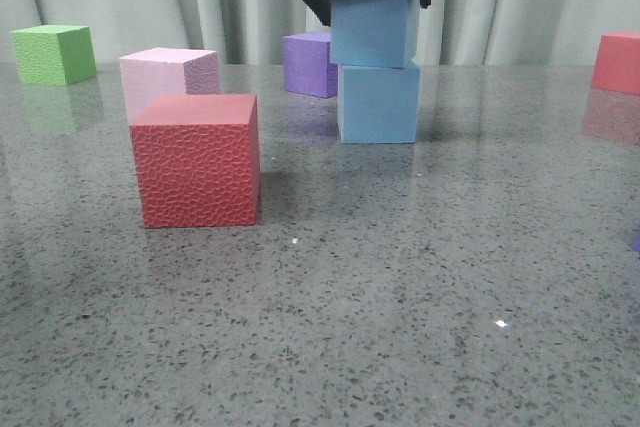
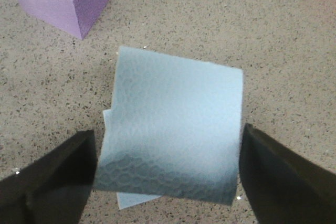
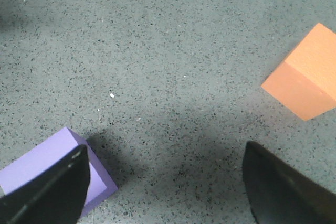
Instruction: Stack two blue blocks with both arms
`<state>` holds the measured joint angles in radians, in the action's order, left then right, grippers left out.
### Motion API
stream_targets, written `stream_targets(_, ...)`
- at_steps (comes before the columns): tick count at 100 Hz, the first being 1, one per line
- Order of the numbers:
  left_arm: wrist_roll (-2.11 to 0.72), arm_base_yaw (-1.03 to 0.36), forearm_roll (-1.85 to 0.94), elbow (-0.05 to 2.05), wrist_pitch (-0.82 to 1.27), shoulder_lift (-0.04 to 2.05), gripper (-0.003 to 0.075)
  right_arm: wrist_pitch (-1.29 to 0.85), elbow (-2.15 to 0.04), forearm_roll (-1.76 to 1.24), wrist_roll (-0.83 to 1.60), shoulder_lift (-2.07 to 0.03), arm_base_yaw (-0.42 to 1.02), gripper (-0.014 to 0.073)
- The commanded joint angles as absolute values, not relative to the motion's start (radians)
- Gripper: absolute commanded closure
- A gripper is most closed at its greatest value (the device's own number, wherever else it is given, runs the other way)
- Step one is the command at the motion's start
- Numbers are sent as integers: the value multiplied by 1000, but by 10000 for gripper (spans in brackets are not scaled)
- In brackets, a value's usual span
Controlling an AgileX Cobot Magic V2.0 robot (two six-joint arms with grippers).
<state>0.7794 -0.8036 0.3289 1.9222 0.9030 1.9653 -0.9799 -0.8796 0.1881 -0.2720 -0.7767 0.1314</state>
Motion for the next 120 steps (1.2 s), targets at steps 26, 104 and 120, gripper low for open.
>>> stream_targets(26, 725, -813, 348, 2103, 987, 1914, 180, -924, -903, 200, -267, -767, 132, 3)
stream_targets(104, 409, -586, 357, 2239, 1194, 1811, 183, -925, -903, 201, -267, -767, 132, 3)
stream_targets(120, 338, -473, 301, 2239, 1218, 1776, 183, -925, -903, 201, -267, -767, 132, 3)
